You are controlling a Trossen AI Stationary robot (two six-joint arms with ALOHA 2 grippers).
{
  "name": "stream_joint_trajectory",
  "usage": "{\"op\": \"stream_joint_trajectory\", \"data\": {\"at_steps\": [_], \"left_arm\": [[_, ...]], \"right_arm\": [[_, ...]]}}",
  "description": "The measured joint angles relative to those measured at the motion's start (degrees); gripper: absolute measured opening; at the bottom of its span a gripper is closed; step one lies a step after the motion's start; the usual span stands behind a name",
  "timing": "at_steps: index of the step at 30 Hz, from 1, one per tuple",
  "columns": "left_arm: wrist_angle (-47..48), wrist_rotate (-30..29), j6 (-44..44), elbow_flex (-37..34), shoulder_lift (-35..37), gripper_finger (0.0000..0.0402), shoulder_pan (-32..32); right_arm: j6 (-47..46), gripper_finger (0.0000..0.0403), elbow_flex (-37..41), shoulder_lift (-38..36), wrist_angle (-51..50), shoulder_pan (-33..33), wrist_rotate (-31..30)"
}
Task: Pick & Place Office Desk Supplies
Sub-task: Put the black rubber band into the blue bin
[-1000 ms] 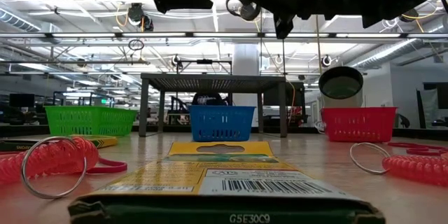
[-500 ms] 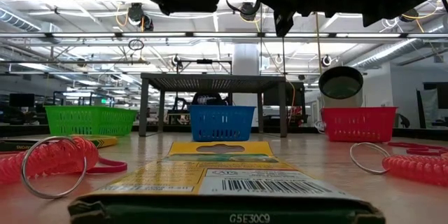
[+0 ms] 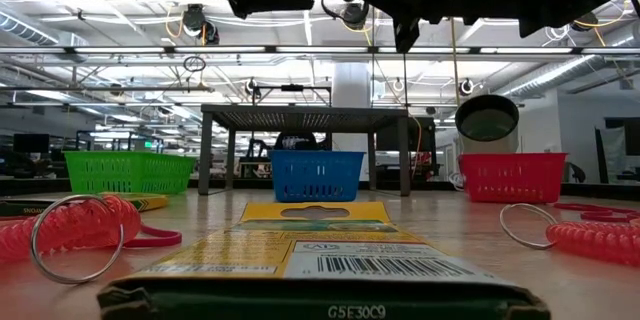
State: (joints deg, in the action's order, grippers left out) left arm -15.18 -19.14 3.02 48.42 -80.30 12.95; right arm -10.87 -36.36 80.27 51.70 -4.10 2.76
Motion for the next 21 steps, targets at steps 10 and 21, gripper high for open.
{"op": "stream_joint_trajectory", "data": {"at_steps": [10, 21], "left_arm": [[-2.01, -0.44, 1.47, 1.75, -4.43, 0.0186, -0.49], [4.57, -3.66, 5.77, 9.08, -6.75, 0.0186, -0.50]], "right_arm": [[-0.66, 0.0000, 0.00, 0.00, 1.27, -0.04, 0.04], [-0.46, 0.0000, 0.00, 0.02, -0.07, -0.11, 0.04]]}}
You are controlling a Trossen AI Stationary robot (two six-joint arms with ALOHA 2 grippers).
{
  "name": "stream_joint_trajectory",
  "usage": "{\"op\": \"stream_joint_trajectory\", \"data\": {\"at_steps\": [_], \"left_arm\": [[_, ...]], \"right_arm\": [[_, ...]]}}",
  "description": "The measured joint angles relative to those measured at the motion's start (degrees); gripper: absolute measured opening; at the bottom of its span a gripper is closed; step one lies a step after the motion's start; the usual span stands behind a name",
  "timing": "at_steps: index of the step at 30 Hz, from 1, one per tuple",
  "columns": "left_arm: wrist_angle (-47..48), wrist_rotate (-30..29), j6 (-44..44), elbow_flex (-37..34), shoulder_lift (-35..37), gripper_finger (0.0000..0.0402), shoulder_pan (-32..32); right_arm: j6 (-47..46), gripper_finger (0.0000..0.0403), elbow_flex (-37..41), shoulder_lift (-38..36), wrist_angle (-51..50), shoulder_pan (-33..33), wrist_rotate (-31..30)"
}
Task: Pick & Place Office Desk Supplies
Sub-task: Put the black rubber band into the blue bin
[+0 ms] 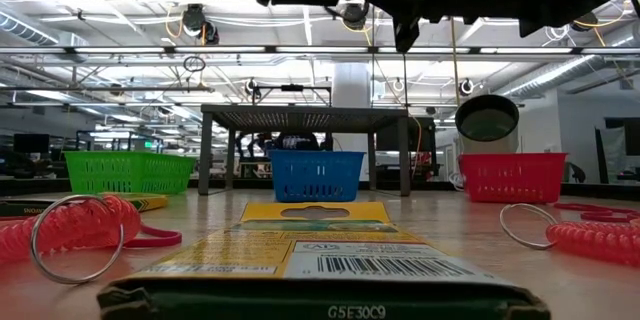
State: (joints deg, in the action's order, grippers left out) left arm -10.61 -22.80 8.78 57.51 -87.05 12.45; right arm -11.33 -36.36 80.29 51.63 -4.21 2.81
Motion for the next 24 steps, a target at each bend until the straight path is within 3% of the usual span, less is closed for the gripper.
{"op": "stream_joint_trajectory", "data": {"at_steps": [24], "left_arm": [[3.63, -0.12, -1.43, 0.31, 0.02, 0.0186, -0.09]], "right_arm": [[0.02, 0.0000, 0.00, 0.00, -0.69, 0.00, 0.00]]}}
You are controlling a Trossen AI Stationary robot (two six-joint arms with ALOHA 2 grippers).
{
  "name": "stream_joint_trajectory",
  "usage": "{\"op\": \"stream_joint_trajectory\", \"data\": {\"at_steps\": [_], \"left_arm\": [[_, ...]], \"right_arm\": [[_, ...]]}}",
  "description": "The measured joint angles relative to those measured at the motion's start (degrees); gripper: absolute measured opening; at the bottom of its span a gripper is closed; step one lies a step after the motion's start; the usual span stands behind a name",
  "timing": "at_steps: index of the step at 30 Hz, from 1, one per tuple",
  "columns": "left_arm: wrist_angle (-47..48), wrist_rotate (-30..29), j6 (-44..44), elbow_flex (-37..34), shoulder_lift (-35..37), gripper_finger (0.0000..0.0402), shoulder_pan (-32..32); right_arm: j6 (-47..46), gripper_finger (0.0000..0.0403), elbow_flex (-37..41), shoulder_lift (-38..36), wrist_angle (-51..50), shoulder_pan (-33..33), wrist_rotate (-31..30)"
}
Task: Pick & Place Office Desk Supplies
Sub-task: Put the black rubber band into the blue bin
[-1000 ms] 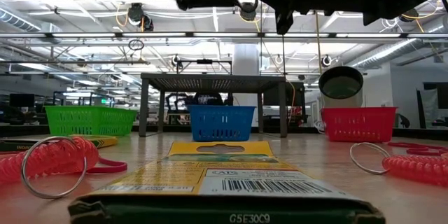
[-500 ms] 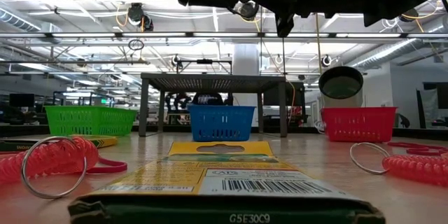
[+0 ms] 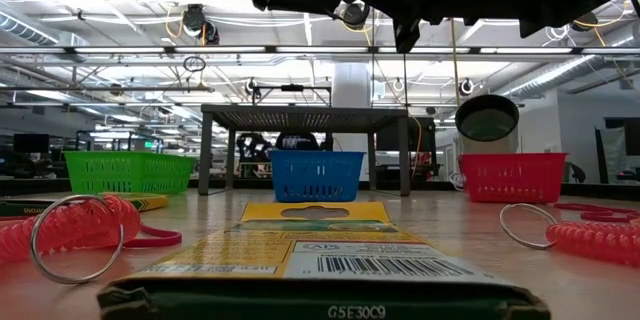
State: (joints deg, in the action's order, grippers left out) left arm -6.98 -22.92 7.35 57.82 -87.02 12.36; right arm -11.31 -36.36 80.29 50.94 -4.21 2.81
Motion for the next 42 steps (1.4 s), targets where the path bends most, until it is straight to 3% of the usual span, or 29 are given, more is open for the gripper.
{"op": "stream_joint_trajectory", "data": {"at_steps": [5, 16, 21, 28, 33, 42], "left_arm": [[-0.04, 0.09, -0.17, 0.00, 0.00, 0.0154, -0.02], [-0.02, 1.11, -0.17, -0.04, 0.00, 0.0011, 0.00], [0.09, 1.01, -0.13, -0.07, 0.01, 0.0014, 0.00], [2.90, 0.05, -0.37, -0.07, 0.07, 0.0010, -0.02], [6.44, -3.34, -0.37, -0.07, 0.07, 0.0006, -0.11], [13.81, -4.63, -2.17, -0.07, 0.07, 0.0008, -4.89]], "right_arm": [[0.00, 0.0000, 0.00, 0.00, 0.00, 0.00, 0.00], [0.02, 0.0001, 0.00, 0.00, -0.07, 0.00, 0.13], [0.02, 0.0026, 0.00, 0.00, 0.06, -0.02, 0.20], [2.17, 0.0093, 0.00, 0.00, 1.80, -0.02, 0.22], [3.02, 0.0131, 0.00, -0.01, 2.49, -0.02, 0.24], [3.02, 0.0149, 0.00, 0.00, 2.46, -0.02, 0.24]]}}
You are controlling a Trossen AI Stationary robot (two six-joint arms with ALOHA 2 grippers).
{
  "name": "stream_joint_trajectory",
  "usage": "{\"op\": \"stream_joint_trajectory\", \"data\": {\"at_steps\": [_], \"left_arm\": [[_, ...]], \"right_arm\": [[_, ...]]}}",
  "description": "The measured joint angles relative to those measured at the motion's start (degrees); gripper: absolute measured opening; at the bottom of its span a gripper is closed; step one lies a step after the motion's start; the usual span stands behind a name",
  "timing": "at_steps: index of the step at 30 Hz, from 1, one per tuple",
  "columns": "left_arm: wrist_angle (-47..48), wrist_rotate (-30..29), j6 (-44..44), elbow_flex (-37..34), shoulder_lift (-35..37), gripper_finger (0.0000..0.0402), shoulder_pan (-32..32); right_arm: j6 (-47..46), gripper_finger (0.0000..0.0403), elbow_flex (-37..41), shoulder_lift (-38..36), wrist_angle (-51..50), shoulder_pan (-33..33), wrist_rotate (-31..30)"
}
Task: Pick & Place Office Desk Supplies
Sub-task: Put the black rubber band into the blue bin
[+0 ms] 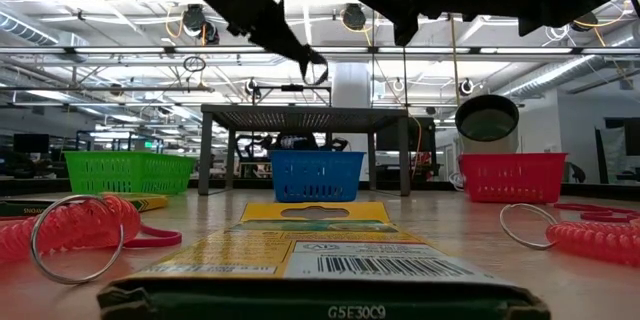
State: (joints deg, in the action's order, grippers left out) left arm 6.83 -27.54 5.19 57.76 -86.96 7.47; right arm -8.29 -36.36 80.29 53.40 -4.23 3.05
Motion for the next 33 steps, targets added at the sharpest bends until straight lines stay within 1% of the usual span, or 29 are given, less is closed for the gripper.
{"op": "stream_joint_trajectory", "data": {"at_steps": [6, 11, 18, 27, 30, 33], "left_arm": [[-0.05, 2.35, -1.84, 0.00, 0.00, 0.0034, -4.22], [1.23, 5.75, -4.88, 0.00, 0.00, 0.0044, -6.26], [1.07, 12.38, -4.24, 0.00, 0.00, 0.0046, -6.48], [1.14, 13.44, -5.37, 0.00, 0.00, 0.0047, -6.48], [1.14, 15.84, -5.67, 0.00, 0.00, 0.0047, -6.48], [1.14, 16.65, -6.04, 0.00, 0.00, 0.0047, -6.45]], "right_arm": [[0.00, 0.0139, 0.00, 0.00, -0.02, 0.00, 0.00], [0.00, 0.0138, 0.00, 0.00, -0.04, 0.00, 0.02], [0.00, 0.0140, 0.00, -0.01, -0.04, 0.00, 0.02], [-0.02, 0.0141, 0.00, -0.01, -0.04, 0.00, 0.20], [-0.40, 0.0142, 0.00, 0.00, -0.06, 0.00, 0.22], [-1.38, 0.0141, 0.00, 0.00, -0.04, 0.00, 0.22]]}}
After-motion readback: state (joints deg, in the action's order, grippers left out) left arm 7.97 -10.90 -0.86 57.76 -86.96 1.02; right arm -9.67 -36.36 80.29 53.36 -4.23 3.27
